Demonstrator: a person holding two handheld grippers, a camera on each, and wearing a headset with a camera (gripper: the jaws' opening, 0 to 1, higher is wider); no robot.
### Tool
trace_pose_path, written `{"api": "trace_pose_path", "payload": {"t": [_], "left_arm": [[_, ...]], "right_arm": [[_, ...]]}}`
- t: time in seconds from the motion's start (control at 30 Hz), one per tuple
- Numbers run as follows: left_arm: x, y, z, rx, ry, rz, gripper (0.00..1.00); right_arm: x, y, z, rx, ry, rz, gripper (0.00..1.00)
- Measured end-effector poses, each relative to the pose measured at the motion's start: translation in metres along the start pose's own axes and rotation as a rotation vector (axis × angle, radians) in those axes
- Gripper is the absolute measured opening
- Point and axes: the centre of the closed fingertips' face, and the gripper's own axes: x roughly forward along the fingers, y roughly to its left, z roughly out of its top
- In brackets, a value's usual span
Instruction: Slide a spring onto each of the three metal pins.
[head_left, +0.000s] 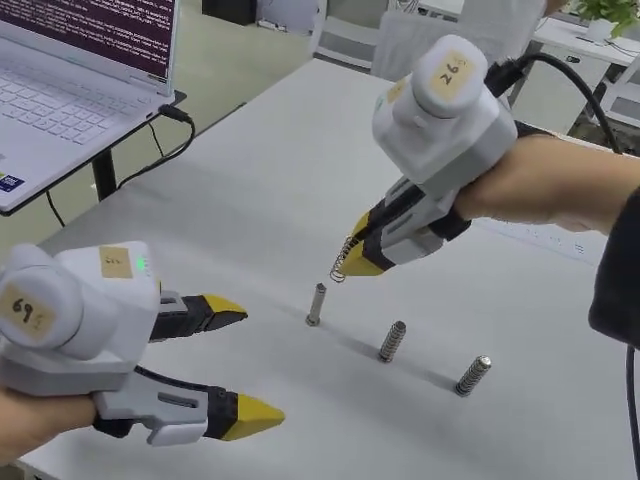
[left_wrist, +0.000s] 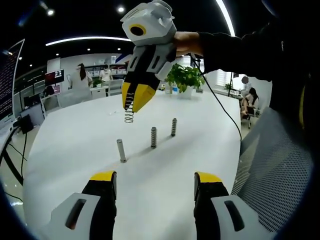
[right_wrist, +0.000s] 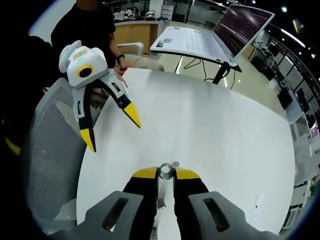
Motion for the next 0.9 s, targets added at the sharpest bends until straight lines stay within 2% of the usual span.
{"api": "trace_pose_path", "payload": {"t": [0.17, 0.27, 0.9], "left_arm": [[-0.004, 0.005, 0.000, 0.004, -0.001, 0.029, 0.59], [-0.006, 0.007, -0.003, 0.035, 0.020, 0.048, 0.59], [-0.011, 0.007, -0.006, 0.041, 0.025, 0.071, 0.58]], "right_arm": [[0.008, -0.006, 0.000, 0.006, 0.003, -0.001, 0.08], [0.014, -0.011, -0.002, 0.017, 0.007, 0.001, 0.08], [0.037, -0.014, -0.011, 0.043, 0.042, 0.038, 0.08]]}}
